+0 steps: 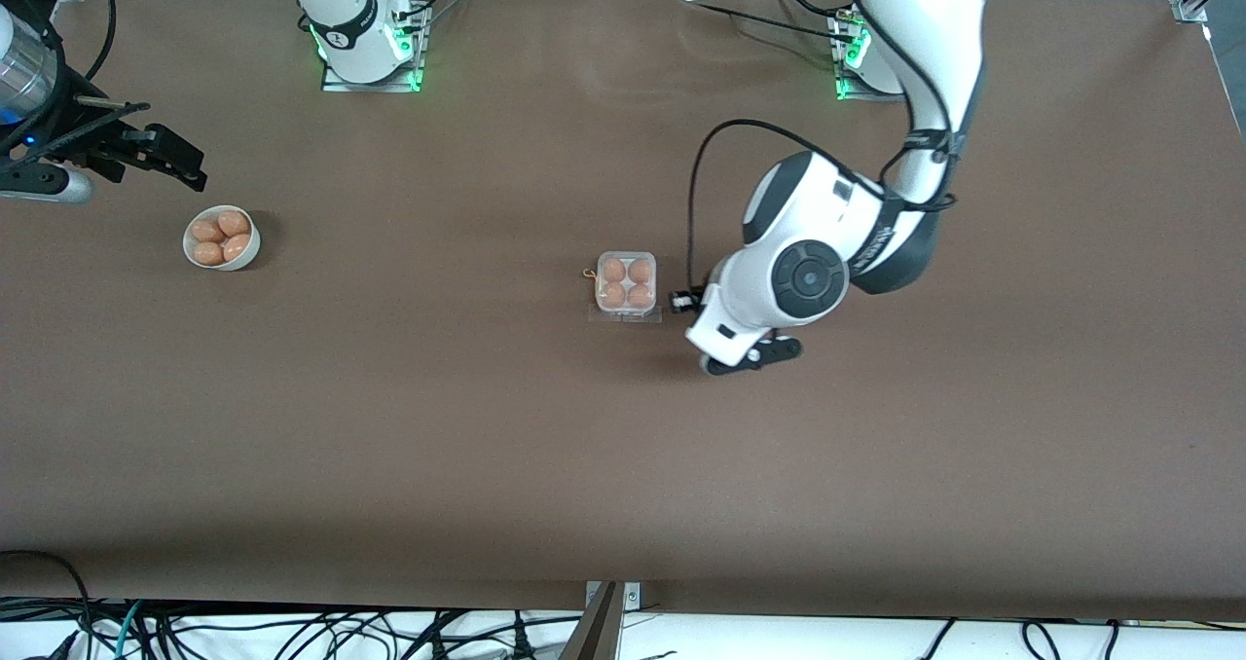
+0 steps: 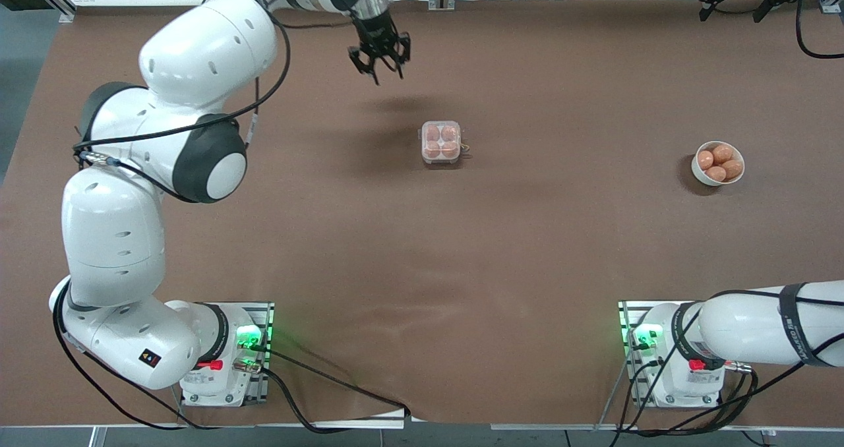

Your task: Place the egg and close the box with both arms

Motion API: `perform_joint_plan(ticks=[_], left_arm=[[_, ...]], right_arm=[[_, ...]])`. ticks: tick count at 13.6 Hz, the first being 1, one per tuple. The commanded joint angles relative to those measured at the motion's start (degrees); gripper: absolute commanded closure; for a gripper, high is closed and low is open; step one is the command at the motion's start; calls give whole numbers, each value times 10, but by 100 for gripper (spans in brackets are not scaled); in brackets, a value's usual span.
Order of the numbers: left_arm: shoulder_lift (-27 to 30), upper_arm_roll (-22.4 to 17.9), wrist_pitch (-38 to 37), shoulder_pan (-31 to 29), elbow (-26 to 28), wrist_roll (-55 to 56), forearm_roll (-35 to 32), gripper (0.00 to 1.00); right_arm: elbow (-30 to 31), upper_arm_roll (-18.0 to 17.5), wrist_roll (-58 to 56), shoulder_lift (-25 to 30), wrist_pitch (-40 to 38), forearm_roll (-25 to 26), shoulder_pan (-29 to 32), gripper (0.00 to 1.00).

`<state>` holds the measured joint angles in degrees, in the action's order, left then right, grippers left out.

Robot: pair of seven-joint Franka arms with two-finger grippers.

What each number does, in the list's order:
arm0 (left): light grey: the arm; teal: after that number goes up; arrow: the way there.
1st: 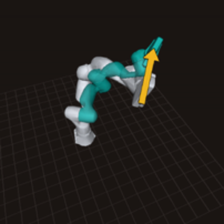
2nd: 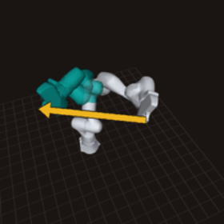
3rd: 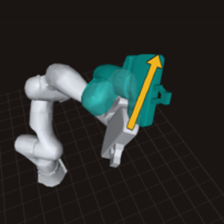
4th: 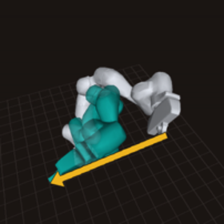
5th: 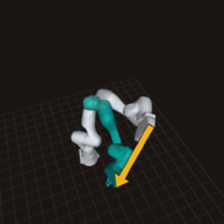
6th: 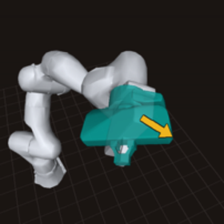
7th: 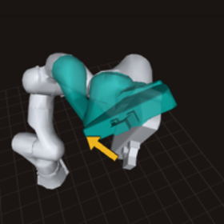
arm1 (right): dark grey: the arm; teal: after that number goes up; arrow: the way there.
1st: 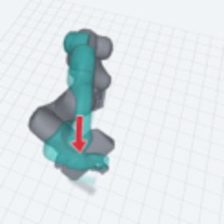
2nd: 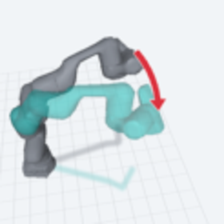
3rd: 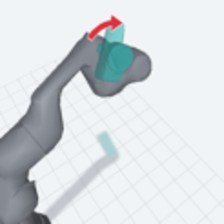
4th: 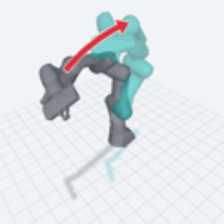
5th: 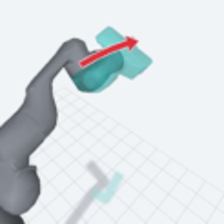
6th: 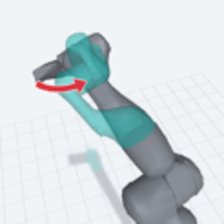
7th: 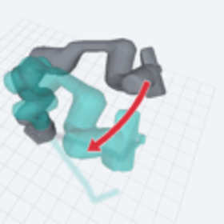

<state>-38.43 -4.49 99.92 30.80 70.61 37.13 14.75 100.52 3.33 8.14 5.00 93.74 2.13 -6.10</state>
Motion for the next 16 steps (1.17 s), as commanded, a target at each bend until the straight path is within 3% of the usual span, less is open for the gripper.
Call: perform_joint_plan(ticks=[1, 4, 8, 13, 16], left_arm=[[48, 0, -17, -9, 3, 5, -106, 0], [72, 0, -40, -60, -3, 3, -113, 0], [142, -5, -93, -126, -14, -134, -120, 0], [242, -4, -114, -213, 57, -308, -135, 0], [282, -4, -112, -239, 108, -332, -147, 0]], right_arm=[[-10, -1, -9, -3, -10, -7, 2, 0], [-10, -1, -9, -3, -10, -6, 2, 0], [-10, -1, -9, -3, -10, -6, 2, 0], [-10, -1, -9, -3, -10, -7, 2, 0], [-11, -1, -8, -3, -10, -7, 2, 0]])
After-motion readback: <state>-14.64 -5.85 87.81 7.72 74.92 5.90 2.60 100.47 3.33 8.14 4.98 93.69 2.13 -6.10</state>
